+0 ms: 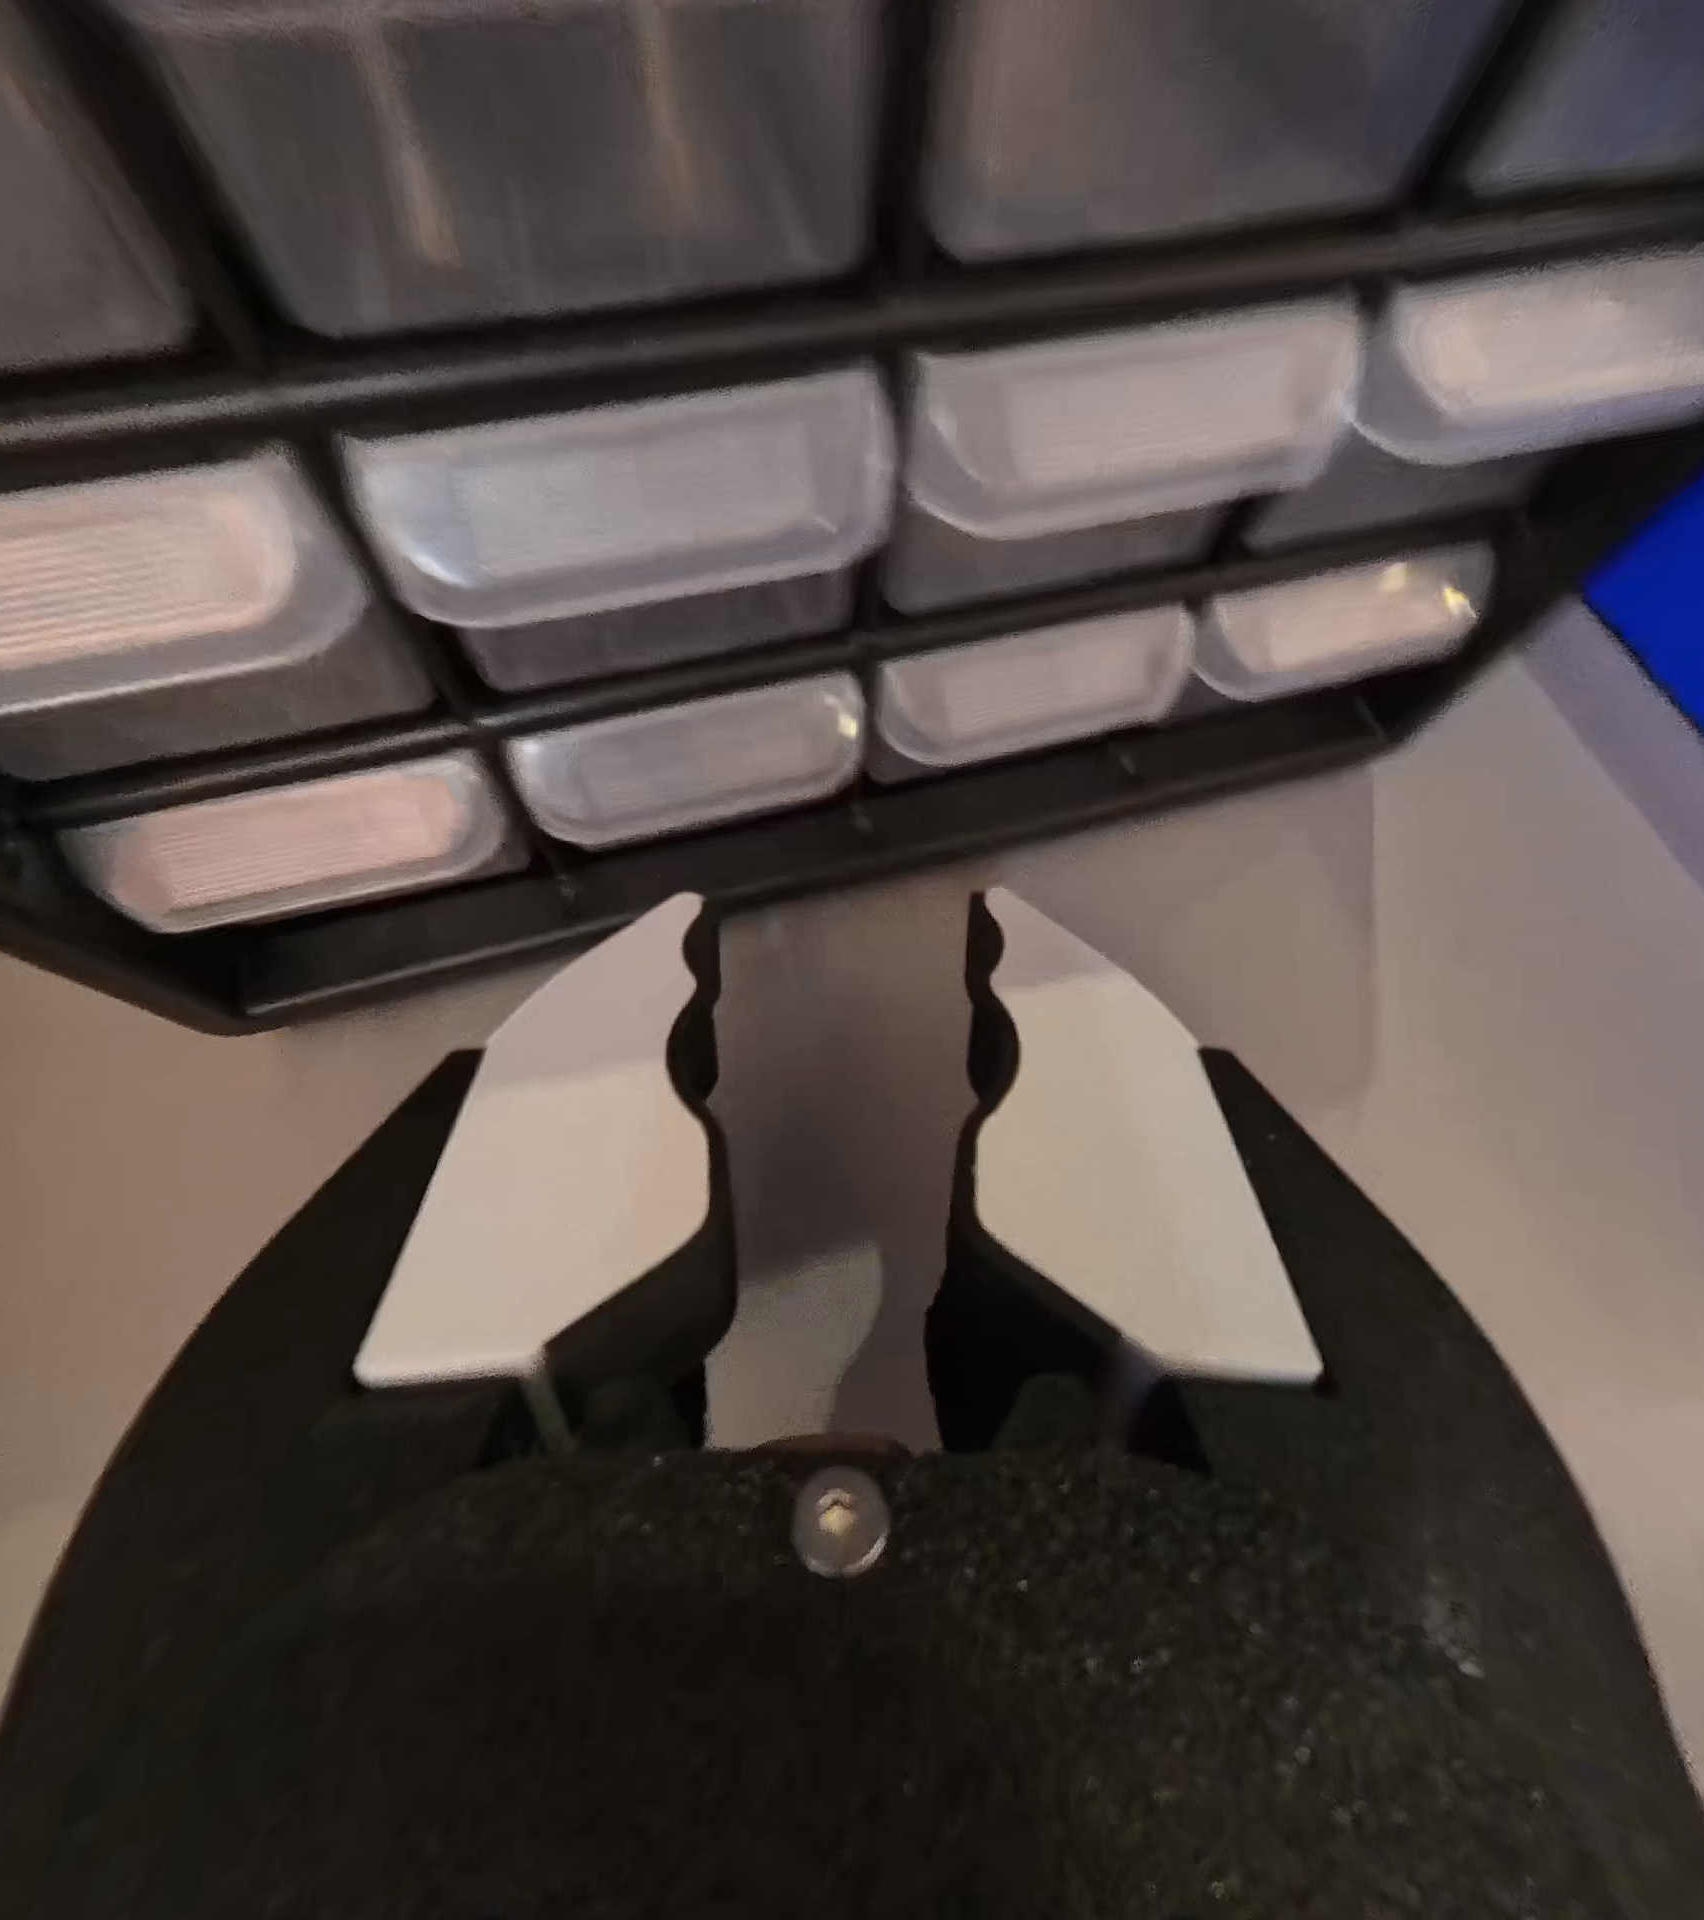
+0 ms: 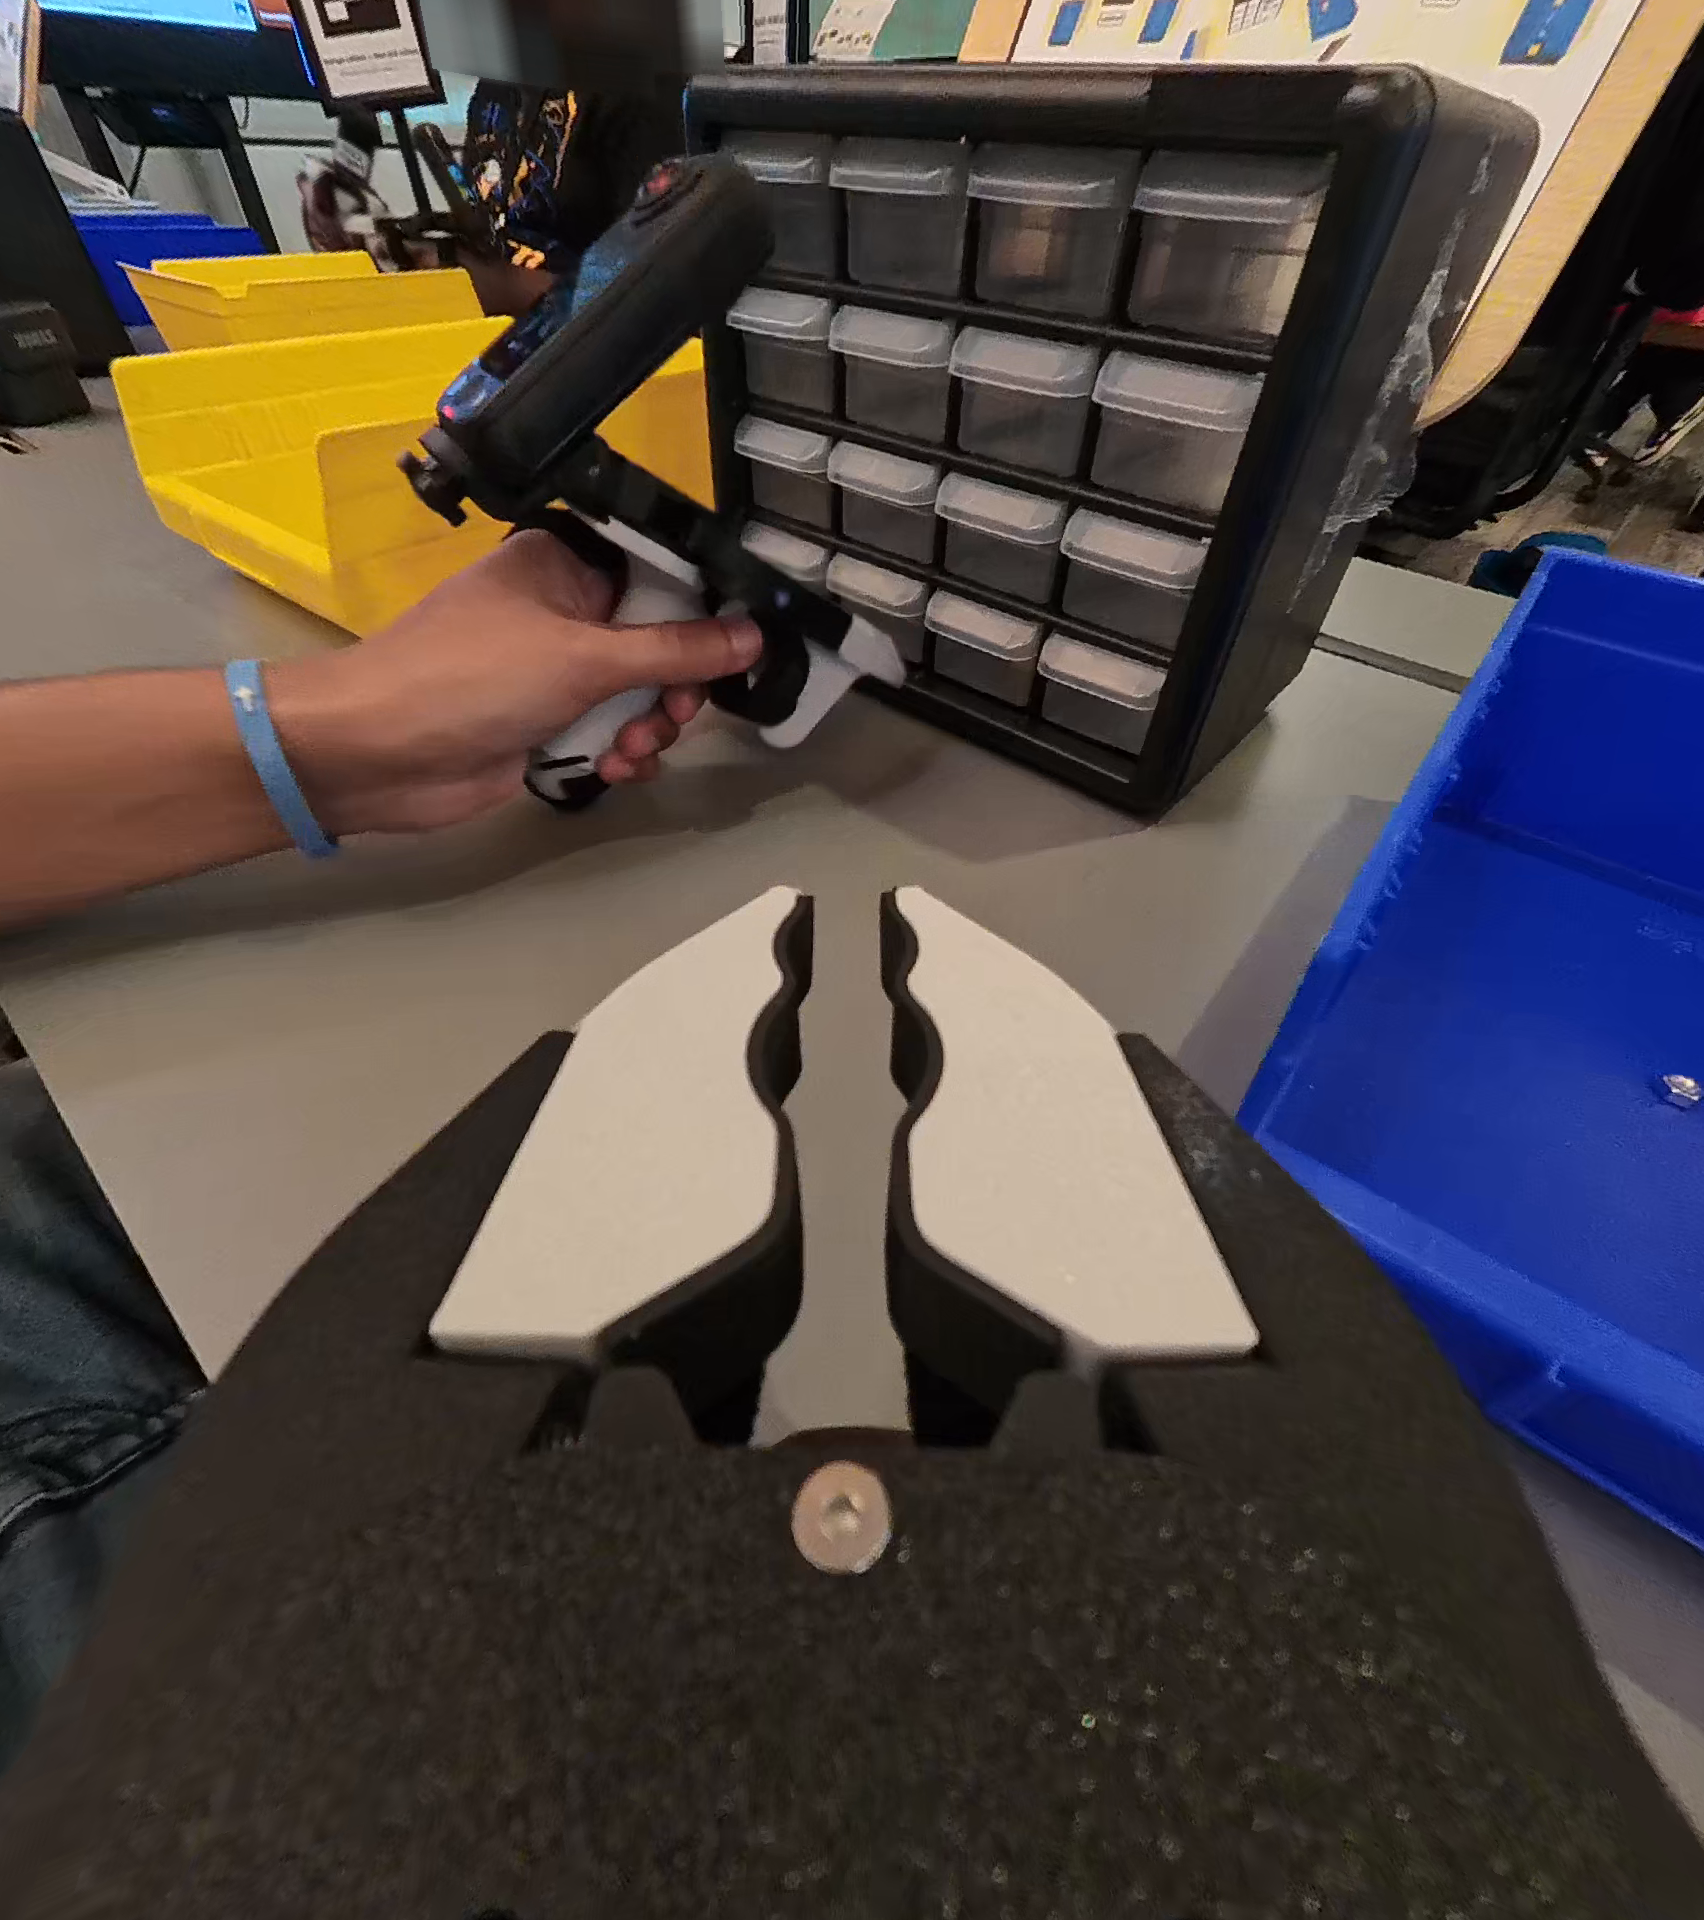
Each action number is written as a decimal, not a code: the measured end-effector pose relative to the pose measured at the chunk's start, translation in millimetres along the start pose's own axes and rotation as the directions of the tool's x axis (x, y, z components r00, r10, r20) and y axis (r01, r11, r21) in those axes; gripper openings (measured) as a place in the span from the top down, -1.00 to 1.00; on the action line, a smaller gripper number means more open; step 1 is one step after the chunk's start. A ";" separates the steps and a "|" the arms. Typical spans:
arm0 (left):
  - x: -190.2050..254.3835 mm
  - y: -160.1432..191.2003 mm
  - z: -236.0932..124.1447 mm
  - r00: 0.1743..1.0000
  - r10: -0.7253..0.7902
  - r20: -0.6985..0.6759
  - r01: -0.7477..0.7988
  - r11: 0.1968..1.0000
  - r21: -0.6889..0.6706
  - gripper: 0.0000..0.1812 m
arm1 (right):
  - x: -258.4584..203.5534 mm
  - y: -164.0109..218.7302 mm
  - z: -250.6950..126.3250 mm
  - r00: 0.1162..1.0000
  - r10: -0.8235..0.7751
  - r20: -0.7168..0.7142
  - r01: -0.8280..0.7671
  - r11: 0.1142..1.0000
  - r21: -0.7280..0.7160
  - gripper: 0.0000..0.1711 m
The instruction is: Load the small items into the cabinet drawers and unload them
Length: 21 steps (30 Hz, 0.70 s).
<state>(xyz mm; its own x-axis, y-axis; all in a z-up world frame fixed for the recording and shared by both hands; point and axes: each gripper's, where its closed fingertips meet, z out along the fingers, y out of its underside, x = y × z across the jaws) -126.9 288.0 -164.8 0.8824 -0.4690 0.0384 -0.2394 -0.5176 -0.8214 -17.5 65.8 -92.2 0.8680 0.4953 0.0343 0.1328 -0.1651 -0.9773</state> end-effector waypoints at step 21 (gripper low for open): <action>45.2 -35.1 21.3 -0.050 0.894 0.446 -0.995 -0.005 -0.102 0.72 | 13.7 0.3 -4.3 0.999 0.037 -0.026 -0.037 0.999 0.010 0.86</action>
<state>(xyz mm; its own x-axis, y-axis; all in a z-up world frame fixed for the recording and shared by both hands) -70.0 300.2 -146.4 -0.0776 -0.1198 -0.9898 -0.9177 0.3965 0.0240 -3.5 68.9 -91.1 0.8846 0.4664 0.0036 0.0960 -0.1745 -0.9800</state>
